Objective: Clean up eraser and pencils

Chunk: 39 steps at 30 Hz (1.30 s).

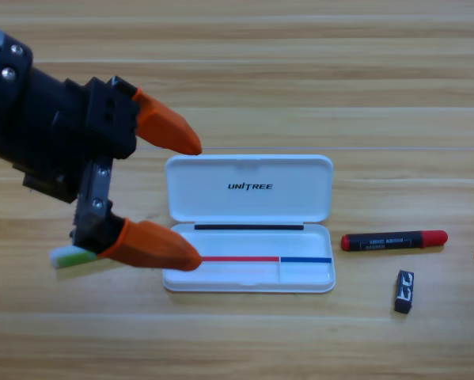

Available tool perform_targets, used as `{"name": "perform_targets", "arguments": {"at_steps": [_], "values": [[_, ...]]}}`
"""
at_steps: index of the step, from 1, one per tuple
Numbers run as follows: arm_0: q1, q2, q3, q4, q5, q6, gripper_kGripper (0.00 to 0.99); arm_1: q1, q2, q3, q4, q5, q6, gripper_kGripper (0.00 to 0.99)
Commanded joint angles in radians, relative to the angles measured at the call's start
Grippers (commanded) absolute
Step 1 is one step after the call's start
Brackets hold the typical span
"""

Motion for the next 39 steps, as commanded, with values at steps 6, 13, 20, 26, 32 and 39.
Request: {"name": "perform_targets", "arguments": {"at_steps": [6,13,20,26,32,39], "values": [[-0.022,0.036,-0.002,0.019,0.022,0.001,0.963,0.019,-0.022,0.036,-0.02,-0.009,0.021,0.985],[-0.022,0.064,-0.06,0.089,0.116,0.02,0.963,0.018,0.001,0.025,-0.019,-0.104,0.114,0.986],[0.007,0.142,-0.289,0.309,0.45,0.089,0.977,-0.033,0.051,0.022,0.001,-0.179,0.205,0.985],[0.217,0.239,-0.356,0.398,0.472,0.175,0.976,-0.036,0.252,-0.107,0.096,-0.203,0.446,0.982],[0.351,0.372,-0.353,0.436,0.421,0.204,0.957,-0.036,0.413,-0.133,0.128,-0.171,0.512,0.983],[0.401,0.493,-0.349,0.436,0.387,0.204,0.959,-0.039,0.585,-0.134,0.128,-0.177,0.881,0.99]]}}
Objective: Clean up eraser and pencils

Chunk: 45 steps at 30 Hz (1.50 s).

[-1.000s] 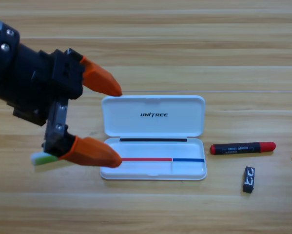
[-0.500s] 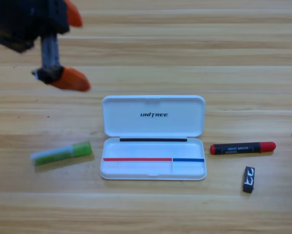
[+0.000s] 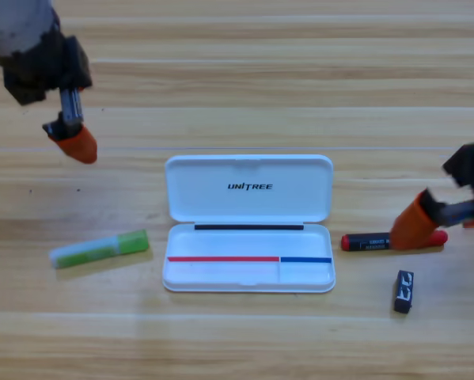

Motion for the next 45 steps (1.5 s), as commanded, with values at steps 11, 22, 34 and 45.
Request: {"name": "perform_targets", "arguments": {"at_steps": [11,22,34,45], "values": [[0.072,0.211,0.172,-0.063,-0.096,0.053,0.957,-0.034,0.327,0.018,-0.006,-0.008,0.446,0.976],[0.084,0.226,0.29,-0.219,-0.122,0.107,0.957,-0.044,0.396,0.024,-0.084,-0.039,0.484,0.922],[0.101,0.24,0.37,-0.324,-0.142,0.119,0.93,-0.045,0.432,0.044,-0.097,-0.005,0.504,0.592],[0.102,0.237,0.431,-0.386,-0.142,0.112,0.862,-0.047,0.45,0.01,-0.078,0.028,0.463,0.0]]}}
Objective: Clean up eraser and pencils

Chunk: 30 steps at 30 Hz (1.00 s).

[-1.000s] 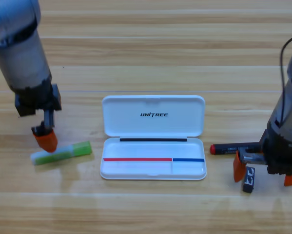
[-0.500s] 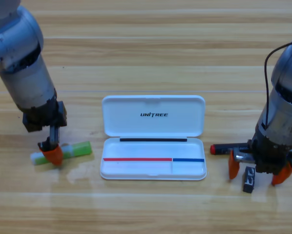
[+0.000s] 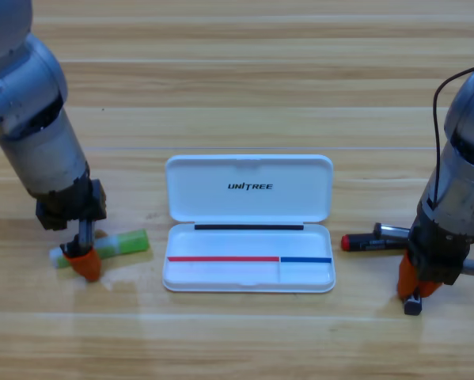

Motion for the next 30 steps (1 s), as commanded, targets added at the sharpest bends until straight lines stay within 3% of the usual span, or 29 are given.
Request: {"name": "perform_targets", "arguments": {"at_steps": [1,4,6,8,12,15,23,30], "values": [[0.026,0.043,0.039,-0.031,-0.01,0.0,0.851,-0.019,0.1,-0.02,0.02,0.031,-0.074,0.0],[0.026,0.041,0.039,-0.031,-0.01,-0.001,0.773,-0.019,0.031,-0.131,0.119,-0.039,-0.354,0.0],[0.026,0.041,0.039,-0.031,-0.009,0.0,0.692,-0.01,-0.008,-0.221,0.206,-0.05,-0.791,0.0],[0.026,0.043,0.041,-0.031,-0.007,0.003,0.578,0.003,-0.025,-0.295,0.292,-0.064,-0.996,0.0],[0.026,0.036,0.041,-0.031,-0.006,0.008,0.307,0.039,-0.015,-0.402,0.389,-0.056,-1.323,0.0],[0.026,0.024,0.036,-0.029,-0.001,0.008,0.011,0.078,0.012,-0.447,0.412,-0.053,-1.429,0.0],[0.026,-0.031,0.004,0.023,0.014,-0.001,0.0,0.124,0.124,-0.536,0.413,0.002,-1.556,0.0],[0.025,-0.126,-0.122,0.201,0.034,-0.004,0.0,0.145,0.203,-0.586,0.413,0.007,-1.607,0.0]]}}
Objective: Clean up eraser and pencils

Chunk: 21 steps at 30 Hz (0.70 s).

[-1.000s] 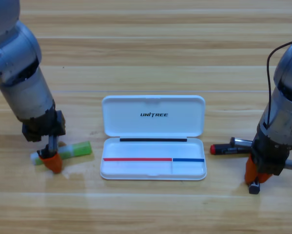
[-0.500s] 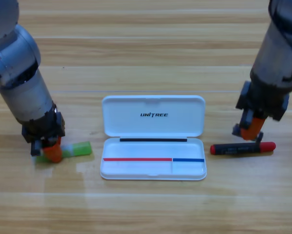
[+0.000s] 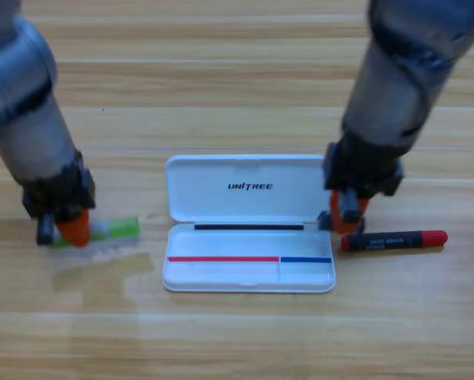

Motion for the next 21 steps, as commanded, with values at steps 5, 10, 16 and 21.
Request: {"name": "perform_targets", "arguments": {"at_steps": [5,10,16,21], "values": [[0.022,-0.14,-0.116,0.166,0.023,-0.004,0.0,0.074,0.143,-0.05,0.012,0.014,-0.033,0.0],[0.022,-0.145,-0.109,0.169,0.026,-0.004,0.0,0.082,0.169,-0.071,0.012,0.014,-0.032,0.0],[0.022,-0.143,-0.105,0.169,0.026,-0.006,0.0,0.082,0.197,-0.073,0.012,0.005,-0.03,0.0],[0.022,-0.139,-0.105,0.169,0.025,-0.007,0.0,0.08,0.2,-0.065,0.012,0.001,-0.029,0.0]]}}
